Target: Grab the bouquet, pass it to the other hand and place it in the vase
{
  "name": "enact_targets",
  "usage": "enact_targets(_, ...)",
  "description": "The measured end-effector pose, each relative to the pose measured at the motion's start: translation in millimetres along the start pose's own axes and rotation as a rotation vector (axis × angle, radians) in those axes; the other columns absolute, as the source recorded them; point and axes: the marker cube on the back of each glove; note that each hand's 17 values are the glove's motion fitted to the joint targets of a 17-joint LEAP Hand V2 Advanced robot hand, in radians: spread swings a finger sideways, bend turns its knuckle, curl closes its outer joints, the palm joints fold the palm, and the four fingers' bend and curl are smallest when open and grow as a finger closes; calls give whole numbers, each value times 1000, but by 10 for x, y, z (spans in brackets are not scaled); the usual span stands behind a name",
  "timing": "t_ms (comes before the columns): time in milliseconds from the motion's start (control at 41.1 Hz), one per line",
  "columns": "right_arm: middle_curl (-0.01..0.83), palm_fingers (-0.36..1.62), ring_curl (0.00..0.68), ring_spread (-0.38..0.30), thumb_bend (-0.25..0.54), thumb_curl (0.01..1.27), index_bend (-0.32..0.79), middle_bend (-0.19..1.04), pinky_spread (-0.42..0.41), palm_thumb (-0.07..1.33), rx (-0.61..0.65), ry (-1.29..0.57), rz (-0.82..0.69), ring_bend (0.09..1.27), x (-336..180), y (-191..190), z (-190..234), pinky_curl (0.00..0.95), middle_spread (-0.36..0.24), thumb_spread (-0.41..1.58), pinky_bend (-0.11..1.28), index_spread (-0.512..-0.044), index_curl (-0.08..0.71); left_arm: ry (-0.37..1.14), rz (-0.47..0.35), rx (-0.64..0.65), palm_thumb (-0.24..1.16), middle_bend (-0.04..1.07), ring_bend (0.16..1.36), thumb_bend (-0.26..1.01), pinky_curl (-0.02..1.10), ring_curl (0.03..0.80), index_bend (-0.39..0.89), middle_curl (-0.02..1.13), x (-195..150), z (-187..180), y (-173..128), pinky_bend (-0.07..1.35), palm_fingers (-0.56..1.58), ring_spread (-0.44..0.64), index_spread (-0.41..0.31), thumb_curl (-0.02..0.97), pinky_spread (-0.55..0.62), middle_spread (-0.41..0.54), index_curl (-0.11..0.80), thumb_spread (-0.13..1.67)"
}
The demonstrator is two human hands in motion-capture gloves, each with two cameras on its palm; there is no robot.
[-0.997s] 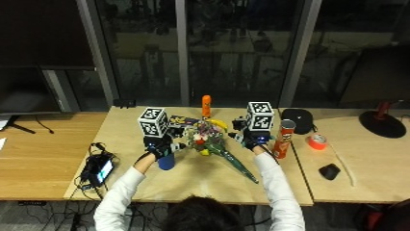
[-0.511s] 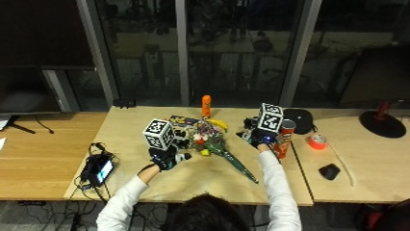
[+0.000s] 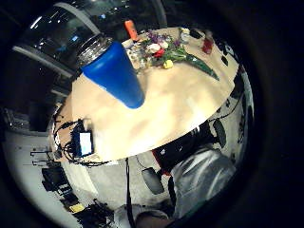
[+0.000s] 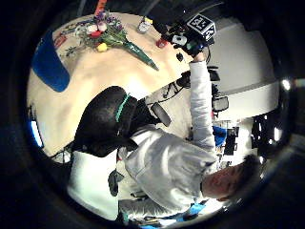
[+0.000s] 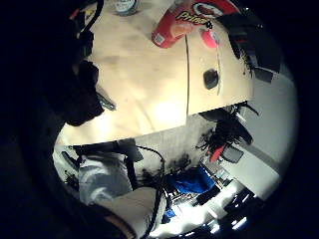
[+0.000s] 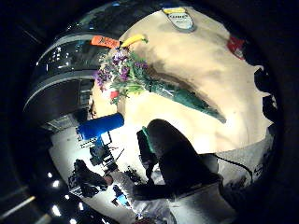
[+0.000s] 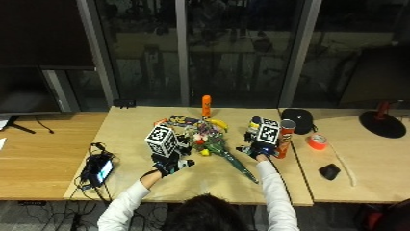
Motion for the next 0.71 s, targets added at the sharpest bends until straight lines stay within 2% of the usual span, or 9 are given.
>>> enact_targets(49, 377, 633, 382, -75, -23, 285, 38, 256, 32, 356, 136, 3, -69, 780, -22, -186, 52, 391, 40, 1093, 781, -158, 60, -6, 3, 5, 439, 206, 548, -25, 317, 285, 131, 371, 3, 9, -7, 288, 184, 375, 44, 326, 396, 243, 261, 1090)
enact_targets(97, 382, 634, 381, -77, -25, 287, 40, 264, 27, 355, 183, 2, -95, 770, -39, -296, 125, 390, 37, 1086, 781, -156, 60, -12, 8, 9, 438, 206, 549, -24, 318, 286, 132, 372, 11, 16, -13, 288, 184, 376, 44, 327, 396, 244, 261, 1089)
enact_targets(243, 389, 668, 378, -81, -10, 307, 69, 270, 19, 406, 113, -2, -92, 753, -50, -480, 365, 378, 24, 1081, 758, -163, 75, -48, 14, 37, 431, 206, 552, -26, 322, 286, 133, 376, 11, 78, -56, 288, 182, 376, 44, 330, 396, 244, 262, 1080)
enact_targets(340, 393, 684, 378, -89, -12, 317, 77, 261, 16, 433, -41, 14, -27, 741, -49, -329, 517, 372, 17, 1079, 742, -172, 89, -55, 11, 49, 404, 206, 553, -34, 324, 286, 133, 378, -3, 128, -91, 288, 181, 376, 45, 324, 397, 244, 262, 1066)
enact_targets(389, 394, 686, 379, -91, -12, 323, 73, 257, 16, 447, -61, 32, -20, 737, -50, -339, 598, 371, 15, 1077, 738, -174, 93, -50, 13, 54, 401, 206, 554, -31, 325, 286, 134, 378, -5, 137, -101, 288, 181, 376, 45, 323, 397, 244, 263, 1060)
enact_targets(438, 396, 689, 380, -92, -12, 329, 69, 253, 15, 459, -37, 63, -10, 733, -45, -390, 664, 370, 9, 1078, 735, -175, 96, -46, 15, 61, 399, 206, 554, -29, 326, 286, 134, 379, 1, 142, -105, 288, 181, 376, 45, 322, 397, 244, 263, 1057)
enact_targets(535, 410, 726, 374, -94, -12, 339, 76, 290, 14, 487, 118, 102, -84, 705, -87, -281, 700, 360, 0, 1076, 707, -177, 104, -64, 9, 77, 391, 206, 555, -29, 327, 286, 134, 381, 4, 167, -109, 287, 180, 376, 45, 319, 397, 245, 263, 1050)
enact_targets(657, 416, 753, 374, -94, -15, 349, 80, 297, 10, 509, 47, 108, -61, 689, -70, -136, 821, 353, -10, 1069, 676, -185, 117, -103, -1, 92, 383, 208, 558, -29, 330, 287, 129, 383, 1, 185, -113, 290, 176, 376, 45, 317, 397, 245, 261, 1045)
enact_targets(705, 418, 756, 375, -95, -18, 352, 77, 294, 9, 513, 84, 109, -66, 685, -78, -192, 865, 353, -13, 1067, 671, -186, 120, -108, -1, 94, 381, 209, 559, -28, 330, 287, 130, 384, 3, 195, -116, 290, 176, 376, 45, 316, 397, 245, 261, 1044)
